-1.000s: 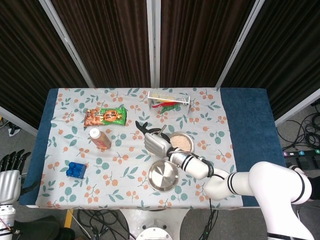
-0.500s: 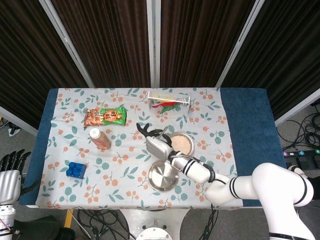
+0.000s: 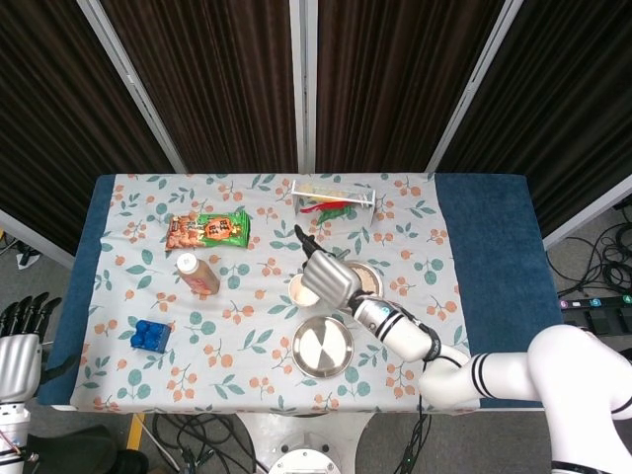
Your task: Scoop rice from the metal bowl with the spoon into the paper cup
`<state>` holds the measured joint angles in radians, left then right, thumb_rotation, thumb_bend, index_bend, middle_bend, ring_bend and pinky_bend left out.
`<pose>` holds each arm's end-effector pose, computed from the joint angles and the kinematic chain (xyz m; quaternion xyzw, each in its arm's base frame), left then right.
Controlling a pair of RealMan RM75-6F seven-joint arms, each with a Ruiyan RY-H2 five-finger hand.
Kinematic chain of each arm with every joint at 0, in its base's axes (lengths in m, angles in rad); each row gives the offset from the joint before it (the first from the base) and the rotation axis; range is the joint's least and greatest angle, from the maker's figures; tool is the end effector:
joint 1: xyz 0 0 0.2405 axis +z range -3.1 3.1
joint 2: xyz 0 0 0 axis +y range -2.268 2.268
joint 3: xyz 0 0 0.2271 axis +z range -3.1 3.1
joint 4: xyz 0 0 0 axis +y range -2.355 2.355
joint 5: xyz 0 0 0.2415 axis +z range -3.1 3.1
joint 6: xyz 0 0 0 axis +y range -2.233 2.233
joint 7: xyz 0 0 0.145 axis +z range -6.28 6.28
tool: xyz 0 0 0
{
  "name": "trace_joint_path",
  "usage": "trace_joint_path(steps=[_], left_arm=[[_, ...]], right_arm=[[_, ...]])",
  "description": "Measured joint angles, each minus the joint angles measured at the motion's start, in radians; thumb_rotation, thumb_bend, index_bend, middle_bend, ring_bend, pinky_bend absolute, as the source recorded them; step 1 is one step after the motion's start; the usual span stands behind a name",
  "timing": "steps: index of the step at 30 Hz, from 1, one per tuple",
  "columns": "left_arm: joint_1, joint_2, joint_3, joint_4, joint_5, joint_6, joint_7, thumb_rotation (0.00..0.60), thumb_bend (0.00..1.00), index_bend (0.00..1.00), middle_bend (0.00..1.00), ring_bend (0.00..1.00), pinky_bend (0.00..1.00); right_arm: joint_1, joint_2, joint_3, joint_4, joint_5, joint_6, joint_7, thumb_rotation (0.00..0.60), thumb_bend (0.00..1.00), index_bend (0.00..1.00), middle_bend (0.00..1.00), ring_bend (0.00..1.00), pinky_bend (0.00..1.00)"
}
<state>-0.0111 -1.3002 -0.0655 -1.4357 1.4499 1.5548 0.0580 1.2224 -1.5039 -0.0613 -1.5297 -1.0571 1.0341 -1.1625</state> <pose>-0.3267 0.1629 0.0936 -0.5539 -0.3814 -0.3638 0.6445 -0.0261 -0.3330 -0.0576 0.8534 0.1598 0.2155 0.4469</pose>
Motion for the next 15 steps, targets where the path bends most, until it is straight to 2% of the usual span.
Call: trace_joint_path(steps=[6,10,15], left_arm=[[-0.006,0.010,-0.002,-0.017,0.007,0.000,0.017,0.600,0.05,0.22,0.21,0.11,0.12],[-0.010,0.015,-0.003,-0.027,0.008,-0.001,0.030,0.600,0.05,0.22,0.21,0.11,0.12],[-0.010,0.023,-0.004,-0.039,0.014,0.007,0.042,0.600,0.05,0.22,0.21,0.11,0.12]], right_arm=[[-0.085,0.042,0.018,-0.068,-0.047,0.016,0.262,0.600,0.33,0.66,0.61,0.25,0.00],[-0.147,0.058,0.007,-0.105,-0.130,0.009,0.443,0.600,0.33,0.63,0.59,0.22,0.00],[-0.215,0.030,-0.021,-0.103,-0.250,0.003,0.566,0.600,0.30,0.60,0.56,0.19,0.00]])
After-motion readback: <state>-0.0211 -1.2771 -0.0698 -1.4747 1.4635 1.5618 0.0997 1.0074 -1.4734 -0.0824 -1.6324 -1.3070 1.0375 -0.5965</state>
